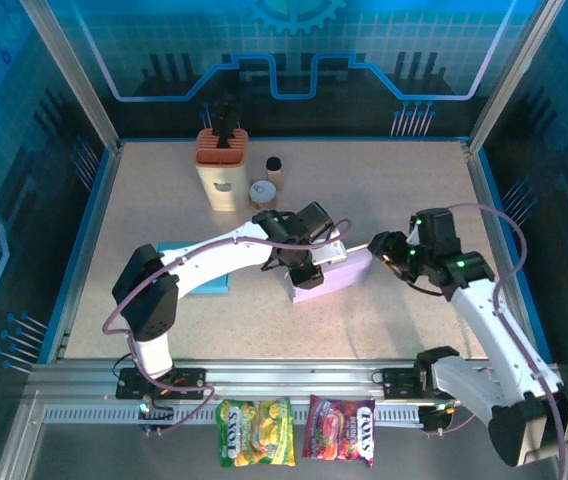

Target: Fold the paper box

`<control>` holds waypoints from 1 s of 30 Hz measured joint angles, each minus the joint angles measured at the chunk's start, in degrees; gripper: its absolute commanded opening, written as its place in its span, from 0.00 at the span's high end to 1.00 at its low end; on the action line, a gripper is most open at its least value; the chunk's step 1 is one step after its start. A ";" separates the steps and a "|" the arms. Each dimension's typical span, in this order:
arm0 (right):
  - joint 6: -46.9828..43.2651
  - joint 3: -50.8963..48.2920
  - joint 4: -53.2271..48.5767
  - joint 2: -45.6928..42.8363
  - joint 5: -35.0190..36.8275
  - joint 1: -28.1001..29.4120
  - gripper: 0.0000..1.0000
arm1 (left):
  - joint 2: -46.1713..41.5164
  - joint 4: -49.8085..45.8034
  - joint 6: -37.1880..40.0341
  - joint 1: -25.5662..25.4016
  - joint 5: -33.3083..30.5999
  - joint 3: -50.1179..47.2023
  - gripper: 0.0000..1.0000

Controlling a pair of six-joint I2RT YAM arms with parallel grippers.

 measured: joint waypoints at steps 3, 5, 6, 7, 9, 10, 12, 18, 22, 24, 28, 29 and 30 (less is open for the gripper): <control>-9.53 1.27 -0.90 -0.90 -0.39 -0.59 0.48 | -1.90 -0.31 1.70 0.00 0.02 -2.45 0.60; -14.67 1.97 -1.51 0.44 -1.62 -0.66 0.50 | -3.74 -0.50 2.95 0.02 0.02 -4.46 0.59; -16.50 2.10 -1.55 1.14 -2.14 -0.68 0.50 | -4.57 -0.66 3.48 0.13 0.02 -5.27 0.59; -18.75 2.12 -1.60 1.95 -2.82 -0.66 0.51 | -5.49 -0.83 4.04 0.28 0.04 -6.14 0.59; -22.25 2.12 -2.08 2.95 -3.41 -0.63 0.50 | -6.95 -0.98 5.07 0.70 0.11 -7.37 0.59; -23.93 2.12 -2.23 3.26 -3.41 -0.63 0.51 | -7.50 -1.11 5.31 0.98 0.26 -7.69 0.59; -26.93 2.32 -2.43 3.76 -3.50 -0.63 0.52 | -8.04 -1.31 6.14 1.57 0.57 -7.91 0.59; -34.34 5.60 -2.64 8.07 -4.74 -0.35 0.54 | -8.09 -1.31 6.58 2.12 0.98 -7.91 0.59; -37.64 5.95 -3.34 9.22 -4.68 0.39 0.45 | -8.07 -1.31 6.56 2.14 1.16 -7.89 0.59; -38.73 5.92 -3.76 9.09 -4.46 0.96 0.44 | -8.02 -1.31 6.56 2.14 1.18 -7.89 0.59; -38.88 5.92 -5.01 9.01 -2.36 2.38 0.44 | -7.74 -1.33 6.56 2.14 1.18 -7.82 0.59; -38.56 5.90 -5.16 8.94 -1.90 2.51 0.43 | -7.74 -1.33 6.56 2.14 1.18 -7.82 0.59; -38.07 5.84 -5.18 8.81 -1.53 2.64 0.43 | -7.74 -1.33 6.56 2.14 1.18 -7.78 0.59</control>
